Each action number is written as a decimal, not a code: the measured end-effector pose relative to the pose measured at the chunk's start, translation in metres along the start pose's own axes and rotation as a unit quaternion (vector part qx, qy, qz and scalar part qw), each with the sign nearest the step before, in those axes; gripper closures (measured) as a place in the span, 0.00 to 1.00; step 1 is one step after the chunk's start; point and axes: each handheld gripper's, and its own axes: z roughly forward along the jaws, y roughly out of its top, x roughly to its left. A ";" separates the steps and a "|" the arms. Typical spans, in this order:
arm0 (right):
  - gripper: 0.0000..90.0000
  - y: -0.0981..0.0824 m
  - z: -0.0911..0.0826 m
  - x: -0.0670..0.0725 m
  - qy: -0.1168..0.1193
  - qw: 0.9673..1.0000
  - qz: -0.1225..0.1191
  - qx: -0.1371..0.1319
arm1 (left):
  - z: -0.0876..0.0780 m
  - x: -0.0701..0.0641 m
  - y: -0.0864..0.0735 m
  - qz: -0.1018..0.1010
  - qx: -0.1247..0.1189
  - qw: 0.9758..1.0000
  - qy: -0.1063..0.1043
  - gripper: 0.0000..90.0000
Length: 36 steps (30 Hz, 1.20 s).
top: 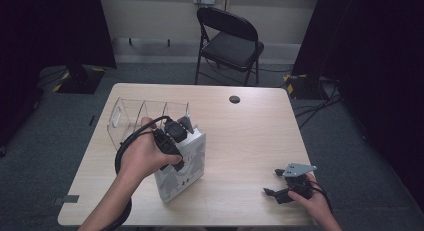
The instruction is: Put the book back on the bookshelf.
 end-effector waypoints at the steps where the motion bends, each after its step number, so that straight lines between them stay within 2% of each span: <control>1: 0.14 0.000 0.000 0.000 0.000 1.000 0.000 0.000 | -0.001 0.001 -0.001 -0.001 0.000 1.000 0.000 0.59; 4: 0.14 0.000 0.000 0.000 0.001 1.000 0.000 0.000 | -0.003 0.001 -0.004 -0.011 -0.002 1.000 0.000 0.59; 6: 0.14 0.000 0.000 0.000 0.001 1.000 0.000 0.000 | -0.004 0.003 -0.006 -0.005 -0.001 1.000 0.002 0.59; 7: 0.14 0.000 0.000 0.000 0.001 1.000 0.000 0.000 | -0.005 0.002 -0.007 -0.012 -0.002 1.000 0.005 0.59; 9: 0.14 0.000 0.000 0.000 0.001 1.000 -0.001 0.000 | -0.006 0.004 -0.009 -0.010 0.001 1.000 0.002 0.59; 12: 0.14 0.000 0.000 0.000 0.001 1.000 -0.001 0.000 | -0.007 0.006 -0.013 -0.022 -0.006 1.000 -0.001 0.59; 18: 0.14 0.000 0.000 0.000 0.001 1.000 -0.001 0.000 | -0.011 0.011 -0.019 -0.031 -0.006 0.999 0.008 0.59; 21: 0.14 0.000 0.000 0.000 0.001 1.000 0.000 0.000 | -0.011 0.014 -0.022 -0.036 -0.005 0.999 0.003 0.59; 26: 0.14 0.000 0.000 0.000 0.001 1.000 -0.001 0.000 | -0.011 0.019 -0.026 -0.040 -0.005 0.999 0.009 0.59; 36: 0.14 0.000 0.000 0.000 0.001 1.000 -0.001 0.000 | -0.011 0.027 -0.032 -0.063 -0.007 0.998 0.012 0.59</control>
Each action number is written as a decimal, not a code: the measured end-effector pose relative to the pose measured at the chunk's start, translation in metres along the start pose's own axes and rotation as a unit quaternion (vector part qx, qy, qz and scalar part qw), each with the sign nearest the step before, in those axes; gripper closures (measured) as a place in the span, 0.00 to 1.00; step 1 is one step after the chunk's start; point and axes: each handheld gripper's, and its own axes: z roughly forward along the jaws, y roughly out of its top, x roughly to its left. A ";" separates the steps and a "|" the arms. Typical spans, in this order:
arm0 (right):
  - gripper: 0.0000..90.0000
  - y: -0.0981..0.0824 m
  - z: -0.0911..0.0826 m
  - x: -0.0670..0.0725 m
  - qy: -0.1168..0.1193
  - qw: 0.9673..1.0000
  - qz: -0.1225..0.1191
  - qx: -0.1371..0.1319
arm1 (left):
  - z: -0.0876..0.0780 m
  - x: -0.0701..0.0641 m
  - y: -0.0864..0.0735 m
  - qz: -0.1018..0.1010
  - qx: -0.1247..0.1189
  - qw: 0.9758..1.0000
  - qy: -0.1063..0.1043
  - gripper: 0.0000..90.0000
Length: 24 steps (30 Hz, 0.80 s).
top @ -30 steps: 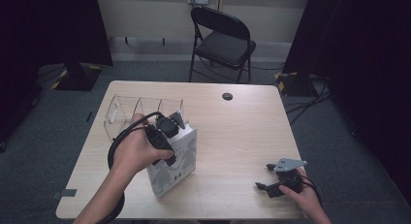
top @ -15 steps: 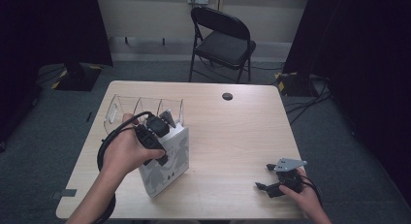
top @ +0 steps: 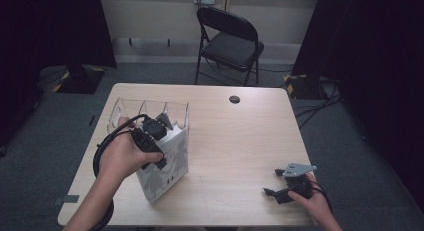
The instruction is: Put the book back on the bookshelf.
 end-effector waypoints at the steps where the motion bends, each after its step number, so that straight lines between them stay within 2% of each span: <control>1: 0.14 0.000 0.000 0.000 0.000 1.000 0.000 0.000 | 0.000 0.001 0.000 0.000 0.000 1.000 0.000 0.59; 11: 0.14 0.000 0.000 0.000 0.000 1.000 0.000 0.000 | -0.001 0.010 0.000 -0.020 0.003 1.000 0.000 0.59; 17: 0.14 0.000 0.000 0.000 0.000 1.000 0.000 0.000 | -0.002 0.014 0.002 -0.024 0.003 1.000 0.007 0.59; 18: 0.14 0.000 0.000 0.000 0.000 1.000 0.000 0.000 | -0.001 0.014 0.003 -0.030 0.002 1.000 0.004 0.59; 24: 0.14 0.000 0.000 0.000 0.001 1.000 0.000 0.000 | -0.001 0.018 0.006 -0.027 0.002 1.000 0.012 0.59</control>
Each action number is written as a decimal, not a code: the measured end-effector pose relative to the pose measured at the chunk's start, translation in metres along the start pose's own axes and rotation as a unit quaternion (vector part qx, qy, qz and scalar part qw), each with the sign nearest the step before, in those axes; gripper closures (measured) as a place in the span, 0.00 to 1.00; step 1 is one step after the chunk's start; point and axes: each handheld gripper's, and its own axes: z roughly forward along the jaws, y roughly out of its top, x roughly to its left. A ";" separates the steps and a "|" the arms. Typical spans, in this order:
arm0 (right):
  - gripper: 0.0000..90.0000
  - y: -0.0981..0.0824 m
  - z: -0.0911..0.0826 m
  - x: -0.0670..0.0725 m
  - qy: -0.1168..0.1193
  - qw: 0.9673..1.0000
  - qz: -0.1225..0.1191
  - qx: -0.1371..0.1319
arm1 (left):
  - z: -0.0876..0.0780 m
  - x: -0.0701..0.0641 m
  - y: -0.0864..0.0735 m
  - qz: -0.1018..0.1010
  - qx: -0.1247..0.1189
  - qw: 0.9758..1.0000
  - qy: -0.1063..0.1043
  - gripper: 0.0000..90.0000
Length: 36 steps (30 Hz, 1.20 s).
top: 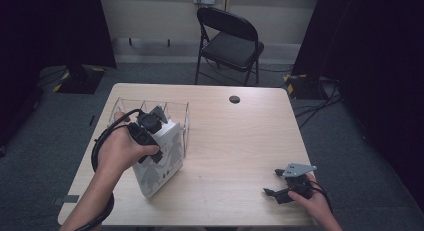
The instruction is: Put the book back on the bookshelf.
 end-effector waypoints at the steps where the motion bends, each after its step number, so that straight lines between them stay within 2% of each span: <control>1: 0.14 0.000 0.000 0.000 0.000 1.000 0.000 0.000 | 0.000 0.001 0.000 -0.003 0.000 1.000 -0.001 0.59; 6: 0.14 0.000 0.000 0.000 0.000 1.000 0.000 0.000 | -0.001 0.004 0.002 -0.012 -0.005 1.000 -0.005 0.59; 11: 0.14 0.000 0.000 0.000 0.000 1.000 0.000 0.000 | -0.001 0.004 0.005 -0.011 -0.001 1.000 0.001 0.59; 36: 0.14 0.000 0.000 0.000 0.002 1.000 -0.003 -0.001 | 0.000 0.015 0.016 -0.046 -0.005 0.999 0.010 0.59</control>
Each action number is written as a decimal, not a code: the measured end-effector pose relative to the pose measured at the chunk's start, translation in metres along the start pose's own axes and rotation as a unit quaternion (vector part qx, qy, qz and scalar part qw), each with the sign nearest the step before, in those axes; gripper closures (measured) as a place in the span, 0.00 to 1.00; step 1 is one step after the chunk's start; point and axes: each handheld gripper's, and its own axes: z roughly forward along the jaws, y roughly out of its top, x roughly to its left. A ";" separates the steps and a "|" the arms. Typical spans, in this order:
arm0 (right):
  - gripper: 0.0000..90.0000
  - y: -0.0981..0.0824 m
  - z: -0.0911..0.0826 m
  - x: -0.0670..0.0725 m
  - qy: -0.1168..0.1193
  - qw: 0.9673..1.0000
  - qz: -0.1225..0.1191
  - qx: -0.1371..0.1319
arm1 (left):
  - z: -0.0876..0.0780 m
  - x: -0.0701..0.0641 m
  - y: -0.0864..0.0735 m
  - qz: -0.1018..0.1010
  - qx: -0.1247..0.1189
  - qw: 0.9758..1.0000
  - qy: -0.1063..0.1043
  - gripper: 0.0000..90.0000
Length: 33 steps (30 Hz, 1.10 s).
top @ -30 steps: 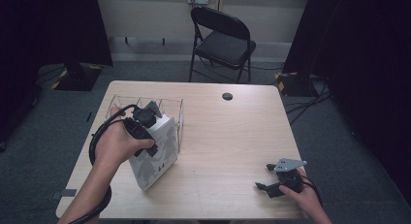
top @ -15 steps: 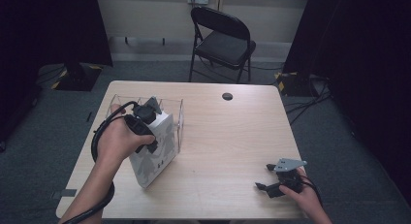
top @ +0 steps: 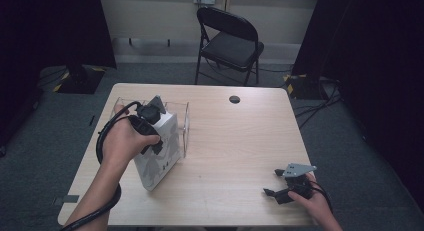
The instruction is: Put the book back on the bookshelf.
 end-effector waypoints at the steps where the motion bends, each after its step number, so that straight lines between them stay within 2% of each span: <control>1: 0.14 0.000 0.000 0.000 0.000 1.000 0.000 0.000 | 0.000 0.001 0.001 0.004 0.005 1.000 0.000 0.59; 7: 0.14 0.000 0.000 0.000 0.001 1.000 0.002 0.000 | 0.001 0.000 0.004 -0.004 0.001 1.000 0.008 0.59; 12: 0.14 0.000 0.000 0.000 0.003 1.000 0.002 0.001 | 0.001 0.002 0.007 -0.009 0.003 1.000 0.000 0.59; 17: 0.14 0.000 0.000 0.000 0.003 1.000 0.001 0.001 | 0.003 0.001 0.011 -0.015 -0.002 1.000 0.010 0.59; 18: 0.14 0.000 0.000 0.000 0.004 1.000 0.001 0.001 | 0.003 0.000 0.011 -0.037 -0.001 0.999 0.009 0.59; 19: 0.14 0.000 0.000 0.000 0.004 1.000 0.002 0.001 | 0.003 -0.001 0.011 -0.046 0.002 0.999 0.010 0.59; 20: 0.14 0.000 0.000 0.000 0.003 1.000 0.002 0.001 | 0.003 0.000 0.012 -0.043 0.003 0.999 0.007 0.59; 21: 0.14 0.000 0.000 0.000 0.003 1.000 0.002 0.001 | 0.003 0.000 0.013 -0.049 0.003 0.999 0.009 0.59; 22: 0.14 0.000 0.000 0.000 0.004 1.000 0.001 0.001 | 0.003 0.001 0.013 -0.043 0.000 0.999 0.011 0.59; 23: 0.14 0.000 0.000 0.000 0.003 1.000 0.002 0.001 | 0.003 0.003 0.015 -0.025 -0.002 1.000 0.013 0.59; 28: 0.14 0.000 0.000 0.000 0.003 1.000 0.002 0.002 | 0.003 0.005 0.018 -0.027 -0.006 1.000 0.011 0.59; 30: 0.14 0.000 0.000 0.000 0.004 1.000 0.002 0.001 | 0.002 0.002 0.019 -0.053 -0.004 0.999 0.010 0.59; 33: 0.14 0.000 0.000 0.000 0.003 1.000 0.001 0.001 | 0.002 0.002 0.021 -0.057 -0.004 0.998 0.013 0.59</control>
